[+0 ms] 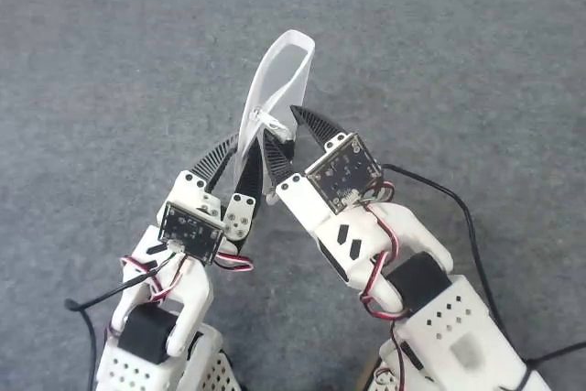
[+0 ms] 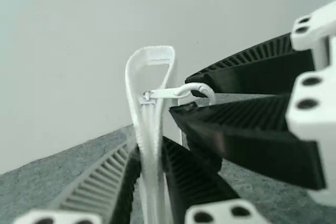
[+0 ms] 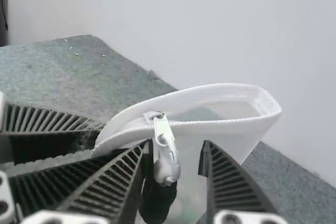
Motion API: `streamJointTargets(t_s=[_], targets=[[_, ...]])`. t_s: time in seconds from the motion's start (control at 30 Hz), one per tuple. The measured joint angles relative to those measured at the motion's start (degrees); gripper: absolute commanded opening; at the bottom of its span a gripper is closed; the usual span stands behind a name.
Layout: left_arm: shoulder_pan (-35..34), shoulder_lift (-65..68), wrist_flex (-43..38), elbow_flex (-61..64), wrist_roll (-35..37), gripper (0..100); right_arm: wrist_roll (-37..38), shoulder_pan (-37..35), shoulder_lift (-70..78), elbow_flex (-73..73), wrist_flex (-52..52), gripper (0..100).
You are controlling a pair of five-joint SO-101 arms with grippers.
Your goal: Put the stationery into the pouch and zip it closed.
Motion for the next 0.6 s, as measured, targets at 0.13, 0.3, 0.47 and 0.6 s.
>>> streamJointTargets(t_s=[0.13, 0.3, 0.47, 0.6], targets=[[0.0, 0.0, 0.0, 0.0, 0.0, 1, 0.0, 0.0, 0.0, 0.0, -0.4, 7.1], [0.0, -0.3, 0.5, -0.1, 0.0, 1, 0.0, 0.0, 0.0, 0.0, -0.4, 0.7], [0.0, -0.3, 0.5, -0.1, 0.0, 1, 2.7, 0.3, 0.0, 0.0, -0.9, 0.6], [0.0, -0.3, 0.5, -0.1, 0.0, 1, 3.3, 2.8, 0.1, 0.0, -2.0, 0.6]])
